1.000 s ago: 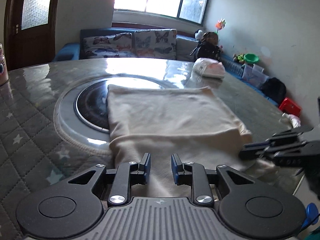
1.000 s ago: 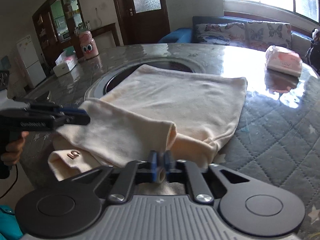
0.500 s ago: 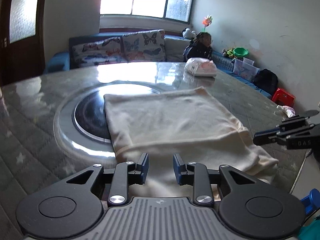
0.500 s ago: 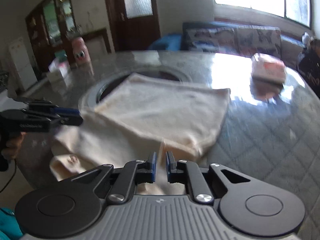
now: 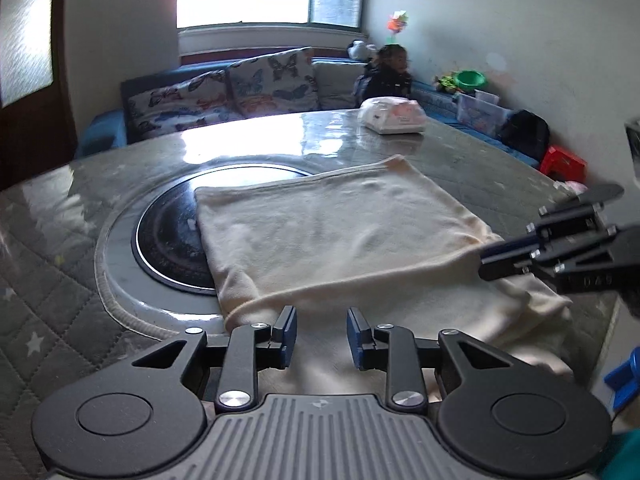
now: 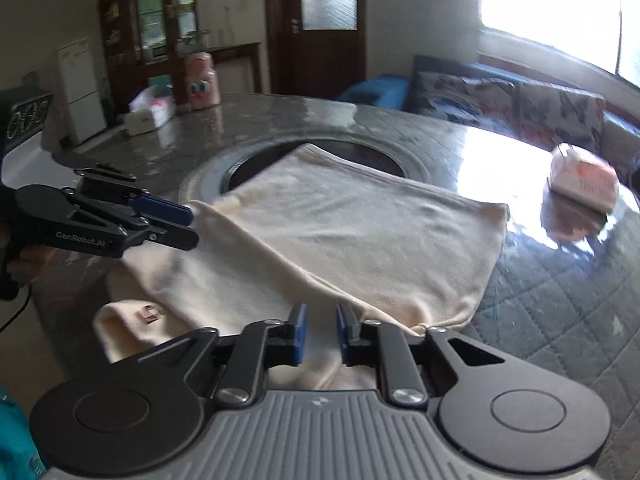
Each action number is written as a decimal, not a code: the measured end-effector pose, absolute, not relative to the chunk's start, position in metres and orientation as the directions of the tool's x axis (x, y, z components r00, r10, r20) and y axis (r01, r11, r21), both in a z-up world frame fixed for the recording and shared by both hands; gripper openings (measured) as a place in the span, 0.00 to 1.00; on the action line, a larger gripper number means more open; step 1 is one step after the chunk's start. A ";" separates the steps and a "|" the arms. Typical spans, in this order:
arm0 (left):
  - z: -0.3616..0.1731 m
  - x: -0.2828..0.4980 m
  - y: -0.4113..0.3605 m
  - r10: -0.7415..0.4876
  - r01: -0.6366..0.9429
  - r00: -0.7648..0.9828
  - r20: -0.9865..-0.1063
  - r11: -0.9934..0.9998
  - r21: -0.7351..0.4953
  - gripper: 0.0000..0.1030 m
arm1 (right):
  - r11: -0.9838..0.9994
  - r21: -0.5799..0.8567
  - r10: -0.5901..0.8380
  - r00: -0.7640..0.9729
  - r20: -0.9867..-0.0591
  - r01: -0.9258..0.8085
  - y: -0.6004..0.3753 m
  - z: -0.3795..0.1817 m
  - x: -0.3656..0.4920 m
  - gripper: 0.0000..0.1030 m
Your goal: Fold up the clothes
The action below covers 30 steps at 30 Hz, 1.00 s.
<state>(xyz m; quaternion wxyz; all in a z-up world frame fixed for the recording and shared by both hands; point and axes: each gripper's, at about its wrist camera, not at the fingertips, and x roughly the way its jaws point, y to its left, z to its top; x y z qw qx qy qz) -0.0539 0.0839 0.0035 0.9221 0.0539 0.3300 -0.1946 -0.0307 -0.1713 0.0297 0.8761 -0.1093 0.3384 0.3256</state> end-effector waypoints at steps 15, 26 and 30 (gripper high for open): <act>0.009 -0.139 0.078 -0.320 0.583 0.681 -0.659 0.781 0.224 0.41 | 0.625 -0.134 0.478 0.513 -0.713 -0.769 -0.181 0.037 -0.083 0.43; -0.015 -0.142 0.036 -0.368 0.647 0.706 -0.605 0.681 0.341 0.28 | 0.481 -0.247 0.481 0.489 -0.728 -0.841 -0.174 0.025 -0.117 0.62; -0.003 -0.127 0.041 -0.396 0.633 0.712 -0.580 0.720 0.285 0.09 | 0.469 -0.245 0.502 0.484 -0.717 -0.849 -0.169 0.019 -0.115 0.64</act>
